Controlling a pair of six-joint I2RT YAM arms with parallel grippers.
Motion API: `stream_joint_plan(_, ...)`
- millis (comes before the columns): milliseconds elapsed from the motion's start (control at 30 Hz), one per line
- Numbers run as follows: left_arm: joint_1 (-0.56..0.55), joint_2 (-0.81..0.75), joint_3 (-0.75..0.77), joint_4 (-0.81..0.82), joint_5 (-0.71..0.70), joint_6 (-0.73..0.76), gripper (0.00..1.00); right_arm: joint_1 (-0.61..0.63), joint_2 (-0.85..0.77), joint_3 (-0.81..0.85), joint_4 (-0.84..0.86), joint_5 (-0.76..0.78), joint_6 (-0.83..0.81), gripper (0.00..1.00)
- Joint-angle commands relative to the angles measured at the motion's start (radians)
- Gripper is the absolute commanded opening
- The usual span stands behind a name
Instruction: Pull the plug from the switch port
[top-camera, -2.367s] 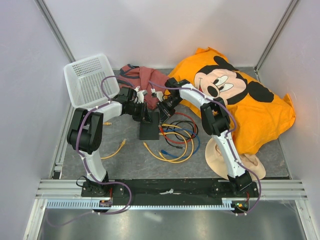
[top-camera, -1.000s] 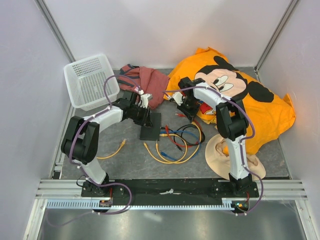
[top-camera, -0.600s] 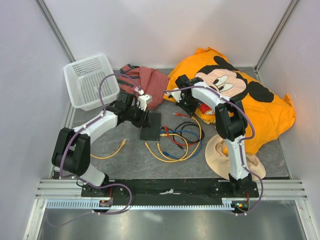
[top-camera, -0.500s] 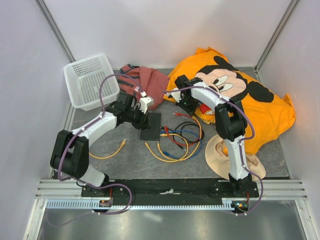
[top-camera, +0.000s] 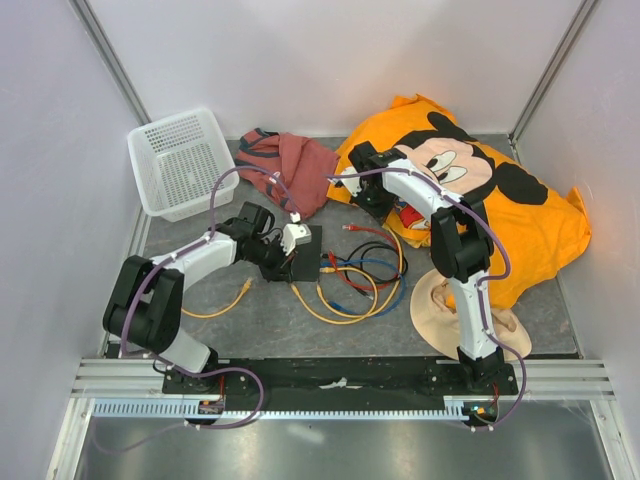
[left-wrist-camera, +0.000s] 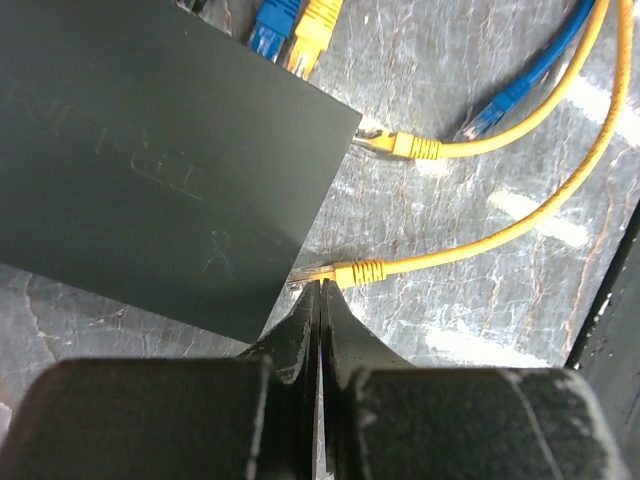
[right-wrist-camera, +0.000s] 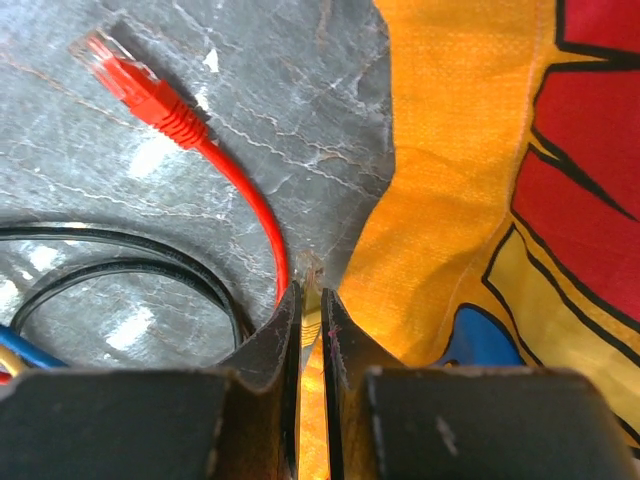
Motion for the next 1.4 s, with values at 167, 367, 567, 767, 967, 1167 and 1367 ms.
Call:
stream_joint_plan(167,-0.010,0.023,-0.032,0.065,-0.136,0.041,0.02,0.003,0.028,0.113,-0.026,-0.155,0.053,0.49)
stream_joint_plan(367,-0.008,-0.015,-0.011,0.048,-0.130,0.035,0.02,0.002,0.019,0.183,-0.032,-0.344,0.074,0.56)
stream_joint_plan(567,-0.008,-0.055,0.057,0.040,0.054,-0.080,0.02,-0.002,0.018,0.121,-0.055,-0.672,0.024,0.57)
stream_joint_plan(767,-0.007,0.012,0.083,0.169,0.074,-0.345,0.05,0.000,0.143,0.209,-0.081,-0.895,0.091,0.54)
stream_joint_plan(967,-0.005,0.095,0.091,0.233,0.090,-0.525,0.05,0.029,0.162,0.157,-0.078,-0.926,0.102,0.49)
stream_joint_plan(1167,0.008,0.135,0.107,0.244,-0.013,-0.590,0.05,0.032,0.163,0.101,-0.054,-0.912,0.142,0.48)
stream_joint_plan(1367,0.009,0.156,0.091,0.247,-0.090,-0.581,0.06,0.034,0.190,0.097,-0.037,-0.849,0.162,0.49)
